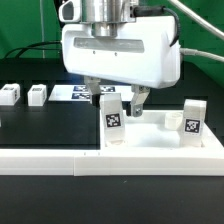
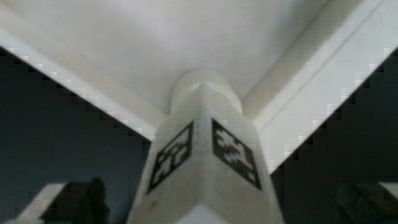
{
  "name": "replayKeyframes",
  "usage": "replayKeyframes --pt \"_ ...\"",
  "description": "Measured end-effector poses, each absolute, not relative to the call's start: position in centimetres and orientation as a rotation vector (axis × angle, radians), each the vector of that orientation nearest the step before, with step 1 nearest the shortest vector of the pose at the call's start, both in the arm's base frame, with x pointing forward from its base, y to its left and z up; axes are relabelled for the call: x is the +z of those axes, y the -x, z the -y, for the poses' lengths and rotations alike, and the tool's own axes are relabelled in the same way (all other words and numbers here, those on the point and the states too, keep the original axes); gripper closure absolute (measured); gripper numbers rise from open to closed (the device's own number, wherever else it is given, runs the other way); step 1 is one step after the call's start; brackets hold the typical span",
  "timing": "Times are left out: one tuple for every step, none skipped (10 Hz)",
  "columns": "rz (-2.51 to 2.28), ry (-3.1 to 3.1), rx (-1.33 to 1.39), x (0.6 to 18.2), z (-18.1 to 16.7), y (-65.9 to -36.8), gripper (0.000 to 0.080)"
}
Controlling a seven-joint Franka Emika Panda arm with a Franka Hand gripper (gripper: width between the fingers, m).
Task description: Assemble square table
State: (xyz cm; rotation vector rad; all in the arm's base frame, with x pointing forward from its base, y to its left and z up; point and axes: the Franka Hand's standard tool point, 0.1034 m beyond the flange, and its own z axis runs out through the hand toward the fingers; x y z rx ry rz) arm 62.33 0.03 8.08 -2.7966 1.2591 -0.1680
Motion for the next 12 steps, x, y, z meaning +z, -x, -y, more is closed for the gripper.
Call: replayKeyframes --pt "-1.092 2.865 -0.174 8.1 0.1 -62.2 0.015" --pt "-0.9 2.9 -0.153 8.2 0.6 -61.4 0.015" --pt "-0.738 2.921 -0.086 8.5 0.6 -60.7 0.015" --pt "-0.554 2.942 -0.033 8.3 0.3 -60.2 0.015" --pt "-0.456 2.957 -0.036 8.2 0.3 -60.1 0.015" --pt "-0.294 2.988 -0.045 8.2 0.5 -60.1 0.015" --pt "-0.231 2.995 -0.049 8.2 0.5 -60.1 0.015" --pt "-0.255 2.992 -0.047 8.1 0.5 -60.0 0.015" --pt "-0.258 2.991 -0.041 8.1 0.4 -60.1 0.015" --pt "-0.261 2.987 -0.032 8.0 0.0 -60.6 0.015" --pt "-0.29 2.983 -0.026 7.6 -0.6 -60.9 0.015" --pt "-0.302 2.98 -0.02 7.3 -0.8 -60.9 0.015"
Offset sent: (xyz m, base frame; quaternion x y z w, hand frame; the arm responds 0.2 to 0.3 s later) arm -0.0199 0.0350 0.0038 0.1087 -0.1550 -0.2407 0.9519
